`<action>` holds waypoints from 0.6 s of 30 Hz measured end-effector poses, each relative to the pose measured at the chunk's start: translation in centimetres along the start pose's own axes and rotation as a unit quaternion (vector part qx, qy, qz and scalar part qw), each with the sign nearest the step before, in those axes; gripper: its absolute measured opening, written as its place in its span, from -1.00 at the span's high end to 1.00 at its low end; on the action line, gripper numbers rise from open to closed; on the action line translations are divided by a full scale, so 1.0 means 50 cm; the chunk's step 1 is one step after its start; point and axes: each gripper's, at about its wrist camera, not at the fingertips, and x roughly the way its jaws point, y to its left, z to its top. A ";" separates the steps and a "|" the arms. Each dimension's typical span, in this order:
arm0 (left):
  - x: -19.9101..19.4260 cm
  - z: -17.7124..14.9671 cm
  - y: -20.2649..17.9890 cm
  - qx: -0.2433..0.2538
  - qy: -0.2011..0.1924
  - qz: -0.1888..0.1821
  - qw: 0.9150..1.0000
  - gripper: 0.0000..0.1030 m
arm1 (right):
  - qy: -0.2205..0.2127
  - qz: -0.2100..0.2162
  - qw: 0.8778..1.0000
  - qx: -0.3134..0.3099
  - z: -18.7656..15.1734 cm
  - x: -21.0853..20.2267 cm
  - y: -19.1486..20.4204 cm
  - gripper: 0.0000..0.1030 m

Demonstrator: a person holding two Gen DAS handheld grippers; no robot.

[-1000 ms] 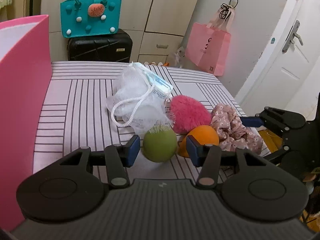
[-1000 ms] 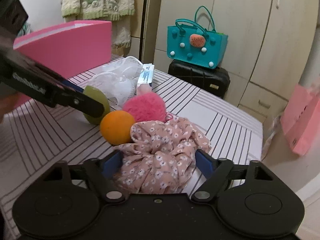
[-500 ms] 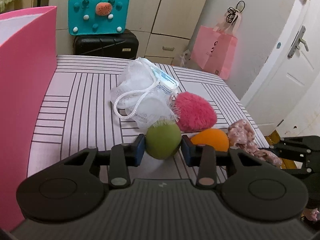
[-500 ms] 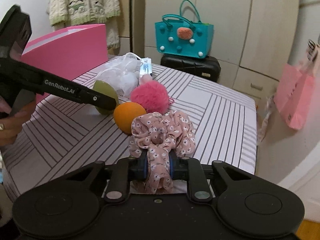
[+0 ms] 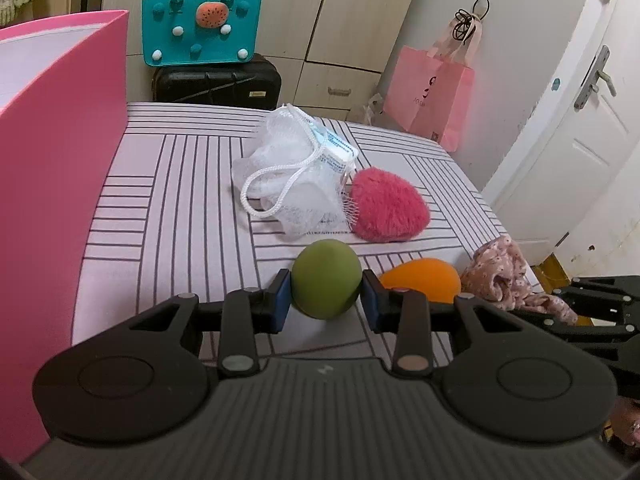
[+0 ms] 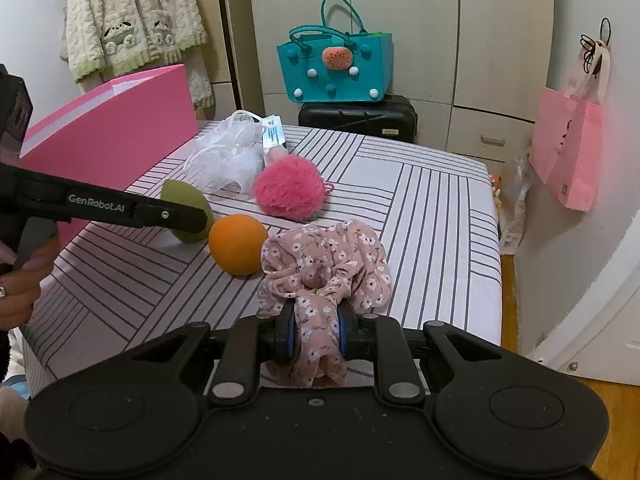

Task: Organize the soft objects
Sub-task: 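Close the left gripper on the green egg sponge while the right gripper grasps the floral scrunchie, then carry the green sponge with the left tool while the right tool carries the scrunchie over the box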

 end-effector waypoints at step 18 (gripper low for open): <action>-0.114 -0.029 -0.021 0.052 0.007 -0.012 0.999 0.31 | 0.057 0.039 0.996 0.051 -0.023 -0.061 0.025 0.58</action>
